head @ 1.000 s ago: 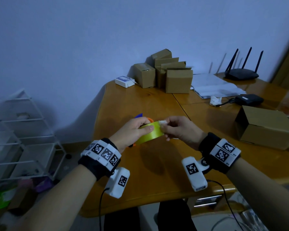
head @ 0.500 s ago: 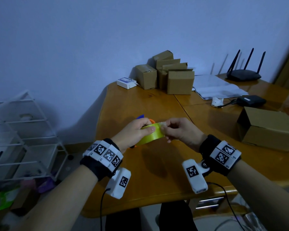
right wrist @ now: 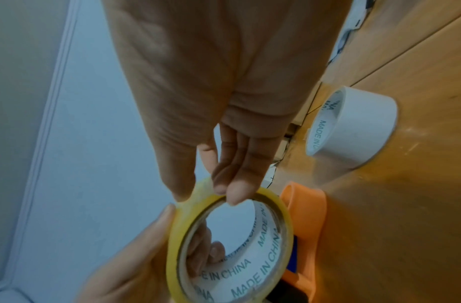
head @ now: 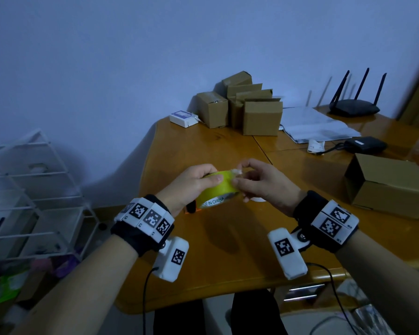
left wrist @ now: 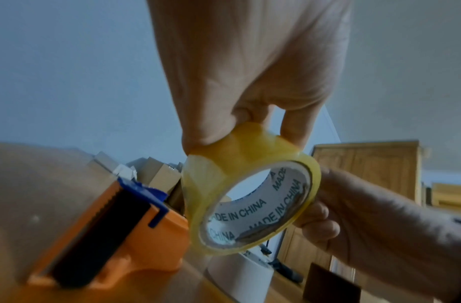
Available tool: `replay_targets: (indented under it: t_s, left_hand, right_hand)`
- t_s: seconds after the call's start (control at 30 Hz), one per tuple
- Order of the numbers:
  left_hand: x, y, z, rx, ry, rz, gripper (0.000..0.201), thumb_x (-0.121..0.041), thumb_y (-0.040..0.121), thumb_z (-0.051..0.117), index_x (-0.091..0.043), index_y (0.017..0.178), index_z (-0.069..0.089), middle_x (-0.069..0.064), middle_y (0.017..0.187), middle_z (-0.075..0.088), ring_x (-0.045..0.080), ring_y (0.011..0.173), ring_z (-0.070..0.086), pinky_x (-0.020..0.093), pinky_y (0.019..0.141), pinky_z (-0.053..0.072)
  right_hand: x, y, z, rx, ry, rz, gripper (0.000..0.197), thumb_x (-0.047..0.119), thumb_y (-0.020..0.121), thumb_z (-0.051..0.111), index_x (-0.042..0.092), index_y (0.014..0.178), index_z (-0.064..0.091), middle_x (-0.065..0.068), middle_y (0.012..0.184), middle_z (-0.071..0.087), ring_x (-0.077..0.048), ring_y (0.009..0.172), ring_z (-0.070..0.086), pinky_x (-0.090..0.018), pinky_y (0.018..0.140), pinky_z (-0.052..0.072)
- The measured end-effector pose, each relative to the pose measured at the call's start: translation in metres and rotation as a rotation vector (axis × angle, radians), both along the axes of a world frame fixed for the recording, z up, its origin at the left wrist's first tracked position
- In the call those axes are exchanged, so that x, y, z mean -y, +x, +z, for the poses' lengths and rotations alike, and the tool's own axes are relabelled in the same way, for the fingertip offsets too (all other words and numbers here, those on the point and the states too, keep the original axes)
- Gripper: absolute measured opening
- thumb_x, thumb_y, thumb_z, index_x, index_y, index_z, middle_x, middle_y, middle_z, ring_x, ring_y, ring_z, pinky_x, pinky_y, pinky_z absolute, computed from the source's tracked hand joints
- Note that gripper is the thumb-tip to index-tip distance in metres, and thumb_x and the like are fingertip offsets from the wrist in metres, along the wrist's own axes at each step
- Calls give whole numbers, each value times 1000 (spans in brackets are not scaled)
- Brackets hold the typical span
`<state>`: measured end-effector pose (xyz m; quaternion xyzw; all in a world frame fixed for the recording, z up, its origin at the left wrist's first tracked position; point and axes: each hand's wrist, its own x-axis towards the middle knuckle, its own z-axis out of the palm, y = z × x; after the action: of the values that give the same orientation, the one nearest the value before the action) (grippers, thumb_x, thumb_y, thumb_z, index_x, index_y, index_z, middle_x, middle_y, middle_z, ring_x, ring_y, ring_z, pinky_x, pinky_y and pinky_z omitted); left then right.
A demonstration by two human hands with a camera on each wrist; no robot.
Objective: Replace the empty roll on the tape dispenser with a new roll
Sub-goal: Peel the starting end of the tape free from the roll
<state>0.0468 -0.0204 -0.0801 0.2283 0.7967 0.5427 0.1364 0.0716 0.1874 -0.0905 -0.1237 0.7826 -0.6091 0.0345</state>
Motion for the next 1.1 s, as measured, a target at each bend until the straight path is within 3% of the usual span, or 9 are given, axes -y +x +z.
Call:
replay_targets:
  t_s: [0.13,0.27,0.37,0.47,0.63,0.73,0.9,0.97,1.1]
  left_hand:
    - [-2,2,2,-80,-92,-9,20,-26,99,55,-9,89,61,9,84,62,18,73,58,30,68,42]
    - [-3,3,2,-66,-100,-35,17,-25,99,55,-13,89,61,9,88,63,18,77,59,33,71,43]
    - [-2,6,4,-65,-91,-81,17,-24,100,55,-18,86,62,2,83,63,8,70,61,21,65,46]
    - [-2,10,7,-74,-81,-96,16,-19,100,53,-10,88,60,-4,74,58,-5,56,56,7,51,40]
    - [1,10,7,-82,-69,-105,20,-16,100,52,3,95,59,-1,76,57,-8,53,54,5,49,38]
    - [4,7,6,-84,-62,-96,30,-17,99,53,13,100,56,3,78,57,-5,53,54,5,47,38]
    - [9,2,4,-69,-42,-80,29,-22,99,55,7,98,58,7,85,62,12,70,59,19,60,47]
    - [11,1,2,-58,-25,-90,30,-22,99,55,7,97,57,8,86,61,12,73,59,18,64,46]
    - [14,0,0,-43,-22,-96,31,-20,99,55,11,99,56,11,88,61,14,77,59,17,68,47]
  right_hand:
    - [5,-2,0,46,19,-1,29,16,90,69,7,109,49,-9,79,60,-14,59,58,-30,58,55]
    - [5,-3,-1,96,-27,40,28,11,91,66,15,114,51,-10,91,54,-13,56,54,-29,57,55]
    - [3,-1,0,138,-70,101,17,9,92,64,9,108,57,-6,91,55,-12,57,53,-29,63,55]
    - [1,1,0,155,-96,115,20,5,92,63,2,111,58,-5,87,54,-11,57,51,-27,63,58]
    - [2,2,-1,181,-140,130,22,-1,94,58,-2,115,57,-11,91,50,-11,60,49,-23,60,57]
    - [3,2,-1,174,-161,138,18,-3,95,55,1,112,58,-6,88,55,-11,61,52,-21,59,56]
    - [8,2,-4,139,-174,106,13,3,100,48,5,104,60,1,75,61,-13,56,50,-22,55,51]
    - [8,3,-3,190,-233,127,12,6,101,48,3,108,58,6,66,58,-11,56,48,-22,56,53]
    - [13,3,2,190,-97,136,16,8,94,60,7,110,58,-9,95,62,-8,59,59,-20,59,54]
